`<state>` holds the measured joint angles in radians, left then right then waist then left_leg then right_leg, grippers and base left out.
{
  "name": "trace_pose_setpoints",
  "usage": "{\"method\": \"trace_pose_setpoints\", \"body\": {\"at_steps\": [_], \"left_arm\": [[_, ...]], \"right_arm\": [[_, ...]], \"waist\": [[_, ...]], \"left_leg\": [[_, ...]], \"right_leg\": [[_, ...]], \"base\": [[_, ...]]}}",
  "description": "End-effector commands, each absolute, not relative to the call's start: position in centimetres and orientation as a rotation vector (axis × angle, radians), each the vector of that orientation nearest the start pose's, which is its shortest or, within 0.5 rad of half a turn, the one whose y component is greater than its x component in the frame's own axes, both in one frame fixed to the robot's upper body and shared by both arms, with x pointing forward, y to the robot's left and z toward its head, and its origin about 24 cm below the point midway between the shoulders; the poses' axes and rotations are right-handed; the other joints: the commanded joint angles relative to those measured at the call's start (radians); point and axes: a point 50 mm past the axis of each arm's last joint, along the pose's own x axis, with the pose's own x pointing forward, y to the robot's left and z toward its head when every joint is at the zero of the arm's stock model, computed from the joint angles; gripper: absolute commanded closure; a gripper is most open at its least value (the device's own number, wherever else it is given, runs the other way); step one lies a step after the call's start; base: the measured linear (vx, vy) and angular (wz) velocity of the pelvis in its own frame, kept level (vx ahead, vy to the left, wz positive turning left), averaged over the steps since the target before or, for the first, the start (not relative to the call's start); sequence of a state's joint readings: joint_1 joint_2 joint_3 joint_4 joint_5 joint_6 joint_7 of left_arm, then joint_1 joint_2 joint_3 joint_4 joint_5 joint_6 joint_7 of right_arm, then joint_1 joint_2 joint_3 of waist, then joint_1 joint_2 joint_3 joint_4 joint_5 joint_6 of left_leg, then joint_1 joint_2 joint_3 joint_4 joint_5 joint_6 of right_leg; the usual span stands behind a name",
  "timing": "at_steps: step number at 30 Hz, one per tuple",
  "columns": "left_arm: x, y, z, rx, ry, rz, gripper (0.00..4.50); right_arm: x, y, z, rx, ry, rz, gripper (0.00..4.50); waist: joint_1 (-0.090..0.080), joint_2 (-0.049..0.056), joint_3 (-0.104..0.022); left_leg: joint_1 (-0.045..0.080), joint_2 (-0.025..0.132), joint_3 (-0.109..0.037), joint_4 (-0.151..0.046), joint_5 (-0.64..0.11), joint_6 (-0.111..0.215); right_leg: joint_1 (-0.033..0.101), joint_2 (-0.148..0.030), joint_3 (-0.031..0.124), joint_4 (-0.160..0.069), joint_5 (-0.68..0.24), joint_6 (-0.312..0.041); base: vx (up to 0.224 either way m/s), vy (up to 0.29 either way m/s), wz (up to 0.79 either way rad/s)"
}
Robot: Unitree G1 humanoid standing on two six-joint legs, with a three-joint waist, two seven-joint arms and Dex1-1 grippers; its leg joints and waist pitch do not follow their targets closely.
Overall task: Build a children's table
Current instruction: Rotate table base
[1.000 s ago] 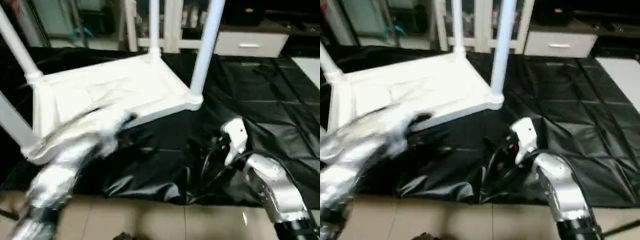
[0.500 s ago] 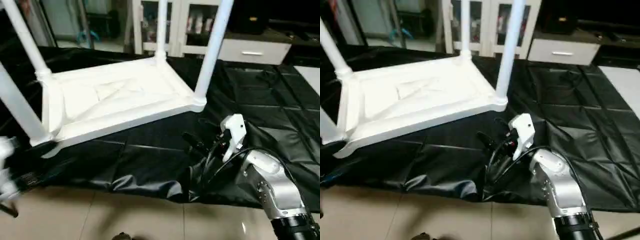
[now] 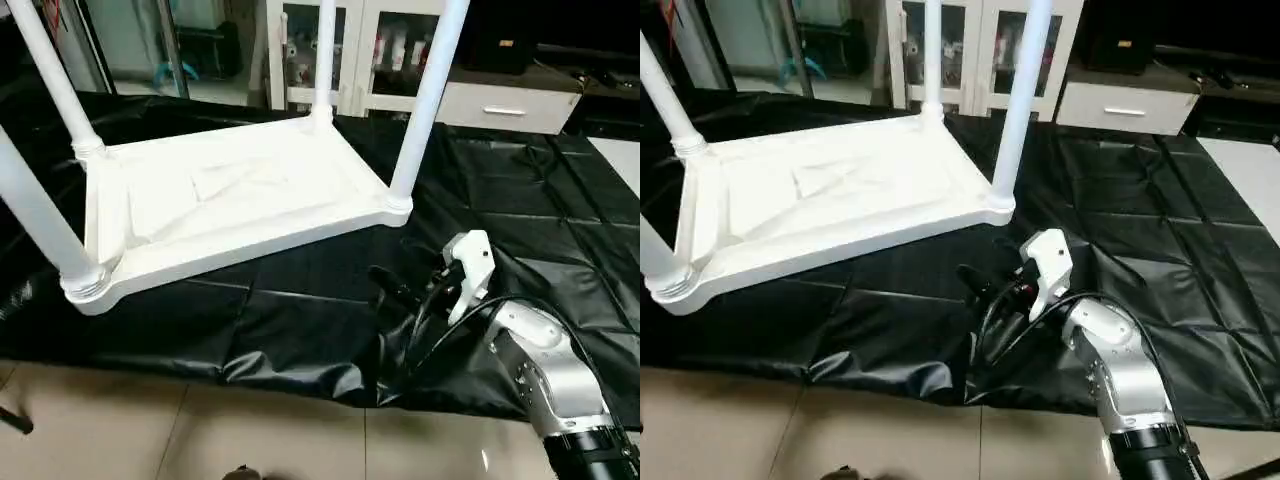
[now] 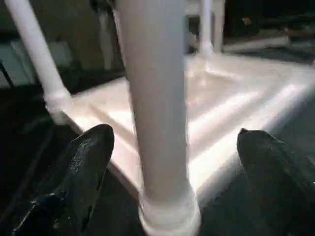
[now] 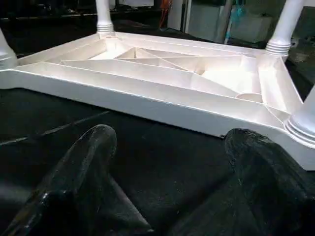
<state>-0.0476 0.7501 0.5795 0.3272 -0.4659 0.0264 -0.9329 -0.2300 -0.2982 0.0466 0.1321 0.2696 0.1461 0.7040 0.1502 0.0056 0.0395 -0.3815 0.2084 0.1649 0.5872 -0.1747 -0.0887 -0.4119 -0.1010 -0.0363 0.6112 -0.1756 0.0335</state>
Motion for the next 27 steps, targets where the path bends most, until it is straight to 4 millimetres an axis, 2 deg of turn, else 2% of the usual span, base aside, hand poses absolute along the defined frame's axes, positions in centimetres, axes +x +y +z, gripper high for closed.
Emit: {"method": "trace_pose_setpoints", "body": {"at_steps": [1, 2, 3, 5, 6, 7, 9, 10, 11, 12, 15, 17, 18, 19, 20, 21, 22, 24, 25, 26, 27], "left_arm": [[23.2, 36.9, 12.9, 0.184, -0.019, -0.285, 0.1], [23.7, 36.6, 12.9, 0.179, -0.023, -0.286, 0.1], [24.4, 36.4, 12.8, 0.179, -0.027, -0.283, 0.1], [25.5, 36.1, 12.5, 0.185, -0.021, -0.267, 0.1], [26.5, 35.6, 12.3, 0.161, -0.026, -0.281, 0.1], [26.7, 35.5, 12.3, 0.152, -0.028, -0.287, 0.1], [27.1, 35.2, 12.2, 0.135, -0.033, -0.304, 0.1], [27.6, 34.7, 12.2, 0.12, -0.036, -0.322, 0.1], [27.7, 34.6, 12.2, 0.115, -0.039, -0.326, 0.1], [27.8, 34.6, 12.2, 0.113, -0.04, -0.328, 0.1], [28.2, 33.4, 12.2, 0.072, -0.037, -0.405, 0.1], [28.3, 31.9, 12.0, 0.026, -0.01, -0.513, 0.1], [28.6, 30.1, 11.8, -0.019, 0.014, -0.619, 0.1], [28.6, 30.0, 11.8, -0.021, 0.015, -0.624, 0.1], [28.9, 28.3, 11.5, -0.035, 0.042, -0.716, 0.1], [29.0, 27.9, 11.4, -0.036, 0.048, -0.735, 0.1], [29.3, 26.5, 11.2, -0.04, 0.06, -0.795, 0.1], [29.8, 24.0, 10.9, -0.049, 0.078, -0.9, 0.1], [30.0, 22.7, 10.8, -0.049, 0.083, -0.95, 0.1], [30.1, 22.5, 10.8, -0.049, 0.083, -0.958, 0.1], [30.8, 20.4, 10.5, -0.041, 0.075, -1.021, 0.1]], "right_arm": [[28.6, -15.1, 6.9, -0.016, 0.051, 0.774, 0.63], [28.6, -14.9, 7.0, -0.012, 0.046, 0.779, 0.63], [28.4, -14.5, 7.1, 0.006, 0.039, 0.797, 0.63], [27.7, -13.3, 7.6, 0.061, 0.022, 0.874, 0.63], [26.4, -11.9, 8.1, 0.129, 0.024, 1.011, 0.63], [26.0, -11.6, 8.2, 0.144, 0.027, 1.05, 0.63], [25.2, -11.0, 8.4, 0.16, 0.037, 1.122, 0.63], [24.4, -10.6, 8.6, 0.182, 0.053, 1.193, 0.63], [24.2, -10.5, 8.6, 0.182, 0.056, 1.205, 0.63], [24.2, -10.5, 8.6, 0.182, 0.057, 1.212, 0.63], [23.4, -11.0, 8.7, 0.227, 0.103, 1.272, 0.63], [23.0, -11.6, 8.7, 0.233, 0.13, 1.289, 0.63], [23.0, -12.1, 8.8, 0.225, 0.135, 1.266, 0.63], [23.1, -12.2, 8.8, 0.225, 0.135, 1.265, 0.63], [23.2, -12.5, 8.9, 0.226, 0.132, 1.249, 0.63], [23.1, -12.5, 9.0, 0.228, 0.134, 1.249, 0.63], [23.2, -12.7, 9.0, 0.226, 0.135, 1.243, 0.63], [23.1, -12.9, 9.1, 0.221, 0.14, 1.234, 0.63], [23.1, -13.1, 9.1, 0.217, 0.142, 1.229, 0.63], [23.1, -13.1, 9.2, 0.216, 0.142, 1.228, 0.63], [23.2, -13.5, 9.3, 0.203, 0.14, 1.209, 0.63]], "waist": [[-0.001, 0.043, -0.054], [0.001, 0.037, -0.054], [-0.001, 0.049, -0.054], [-0.003, 0.044, -0.055], [-0.009, 0.047, -0.055], [-0.003, 0.047, -0.058], [-0.005, 0.055, -0.059], [-0.004, 0.062, -0.059], [-0.003, 0.058, -0.06], [-0.002, 0.065, -0.062], [0.003, 0.066, -0.055], [0.011, 0.067, -0.053], [0.012, 0.07, -0.051], [0.015, 0.069, -0.051], [0.019, 0.074, -0.048], [0.022, 0.067, -0.045], [0.024, 0.066, -0.044], [0.027, 0.07, -0.044], [0.034, 0.067, -0.044], [0.034, 0.067, -0.044], [0.03, 0.069, -0.045]], "left_leg": [[0.032, 0.008, -0.004, -0.094, -0.468, -0.059], [0.03, 0.008, -0.003, -0.092, -0.455, -0.058], [0.027, 0.007, -0.005, -0.093, -0.451, -0.062], [0.028, 0.006, -0.004, -0.091, -0.445, -0.06], [0.029, 0.003, -0.003, -0.091, -0.453, -0.052], [0.028, 0.004, -0.006, -0.088, -0.436, -0.048], [0.021, 0.008, -0.009, -0.092, -0.417, -0.048], [0.021, 0.008, -0.01, -0.09, -0.412, -0.05], [0.024, 0.007, -0.01, -0.087, -0.405, -0.049], [0.026, 0.007, -0.009, -0.086, -0.405, -0.05], [0.029, 0.009, -0.008, -0.088, -0.455, -0.058], [0.033, 0.011, -0.01, -0.09, -0.485, -0.066], [0.034, 0.012, -0.01, -0.092, -0.505, -0.073], [0.037, 0.013, -0.01, -0.092, -0.512, -0.076], [0.043, 0.013, -0.008, -0.091, -0.532, -0.079], [0.045, 0.011, -0.008, -0.09, -0.547, -0.076], [0.046, 0.011, -0.007, -0.091, -0.554, -0.075], [0.042, 0.009, -0.01, -0.093, -0.547, -0.074], [0.043, 0.009, -0.008, -0.093, -0.533, -0.07], [0.043, 0.009, -0.008, -0.093, -0.533, -0.07], [0.034, 0.006, -0.01, -0.095, -0.514, -0.069]], "right_leg": [[0.019, -0.02, 0.021, -0.068, -0.234, -0.174], [0.023, -0.022, 0.02, -0.064, -0.219, -0.18], [0.027, -0.023, 0.02, -0.062, -0.216, -0.181], [0.03, -0.023, 0.019, -0.063, -0.208, -0.178], [0.035, -0.017, 0.018, -0.068, -0.21, -0.17], [0.039, -0.02, 0.018, -0.061, -0.191, -0.173], [0.043, -0.023, 0.017, -0.058, -0.167, -0.184], [0.043, -0.022, 0.018, -0.056, -0.159, -0.187], [0.041, -0.02, 0.019, -0.057, -0.143, -0.193], [0.039, -0.021, 0.02, -0.055, -0.137, -0.199], [0.035, -0.023, 0.023, -0.064, -0.219, -0.204], [0.031, -0.024, 0.024, -0.068, -0.269, -0.197], [0.028, -0.025, 0.026, -0.069, -0.301, -0.195], [0.026, -0.026, 0.027, -0.072, -0.315, -0.194], [0.018, -0.025, 0.029, -0.076, -0.345, -0.191], [0.014, -0.024, 0.031, -0.083, -0.377, -0.186], [0.013, -0.024, 0.033, -0.086, -0.397, -0.181], [0.018, -0.025, 0.037, -0.087, -0.438, -0.16], [0.015, -0.024, 0.042, -0.092, -0.46, -0.143], [0.015, -0.024, 0.042, -0.092, -0.46, -0.143], [0.022, -0.026, 0.041, -0.092, -0.48, -0.126]], "base": [[0.0, 0.0, 0.0], [0.0, 0.0, 0.0], [0.0, 0.0, 0.0], [0.0, 0.0, 0.0], [0.0, 0.0, 0.0], [0.0, 0.0, 0.0], [0.0, 0.0, 0.0], [0.0, 0.0, 0.0], [0.0, 0.0, 0.0], [0.0, 0.0, 0.0], [0.0, 0.0, 0.0], [0.0, 0.0, 0.0], [0.0, 0.0, 0.0], [0.0, 0.0, 0.0], [0.0, 0.0, 0.0], [0.0, 0.0, 0.0], [0.0, 0.0, 0.0], [0.0, 0.0, 0.0], [0.0, 0.0, 0.0], [0.0, 0.0, 0.0], [0.0, 0.0, 0.0]]}}
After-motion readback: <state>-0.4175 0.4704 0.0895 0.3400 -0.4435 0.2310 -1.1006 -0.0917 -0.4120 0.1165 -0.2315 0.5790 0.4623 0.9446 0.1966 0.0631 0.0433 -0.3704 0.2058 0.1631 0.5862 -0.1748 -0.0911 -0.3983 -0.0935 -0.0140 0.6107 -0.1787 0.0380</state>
